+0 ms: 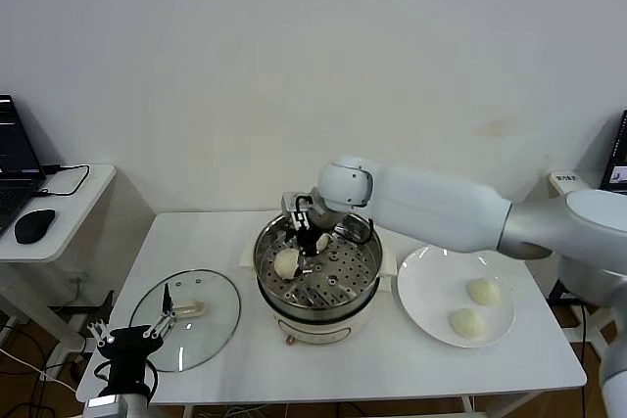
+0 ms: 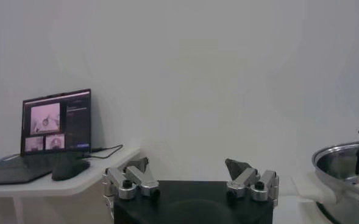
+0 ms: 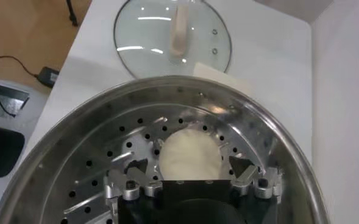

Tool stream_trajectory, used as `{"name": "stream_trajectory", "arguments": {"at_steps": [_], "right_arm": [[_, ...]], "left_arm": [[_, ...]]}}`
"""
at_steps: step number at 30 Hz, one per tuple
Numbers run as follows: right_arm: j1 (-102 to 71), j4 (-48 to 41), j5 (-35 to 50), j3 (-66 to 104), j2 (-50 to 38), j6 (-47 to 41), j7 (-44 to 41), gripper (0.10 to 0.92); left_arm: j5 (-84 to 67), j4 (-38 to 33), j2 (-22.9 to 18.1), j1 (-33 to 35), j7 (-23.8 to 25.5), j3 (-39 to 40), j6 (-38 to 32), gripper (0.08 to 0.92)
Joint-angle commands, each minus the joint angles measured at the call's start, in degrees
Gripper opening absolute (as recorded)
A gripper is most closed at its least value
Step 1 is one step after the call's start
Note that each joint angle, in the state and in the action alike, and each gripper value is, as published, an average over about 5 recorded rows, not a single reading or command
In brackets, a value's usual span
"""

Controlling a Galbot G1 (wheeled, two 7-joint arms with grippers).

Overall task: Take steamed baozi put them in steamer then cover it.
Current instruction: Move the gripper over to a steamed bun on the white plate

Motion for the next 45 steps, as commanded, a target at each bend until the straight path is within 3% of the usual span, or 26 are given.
{"name": "stream_trajectory", "arguments": {"at_steps": [1, 11, 22, 45], "right_arm": [[8.4, 8.3, -1.9, -0.5, -12.6, 4.3, -6.3, 0.823], [6.1, 20.7, -13.0, 1.4, -37.7, 10.7, -10.6, 0.823], [-21.5, 26.2, -27.0, 19.6, -52.3, 13.6, -9.4, 0.823], [-36.1, 15.0, -33.6, 24.0, -43.9, 12.0, -5.6, 0.823]], "left_arm": [[0.0, -0.3, 0.1, 0.0, 0.1, 0.1, 0.0, 0.823], [0.4, -1.2, 0.5, 0.8, 0.1, 0.9, 0.0, 0.823], [1.3, -1.4, 0.7, 2.0, 0.3, 1.6, 0.0, 0.823], [1.3, 0.4, 0.8, 2.6, 0.4, 0.4, -0.1, 0.823]]}}
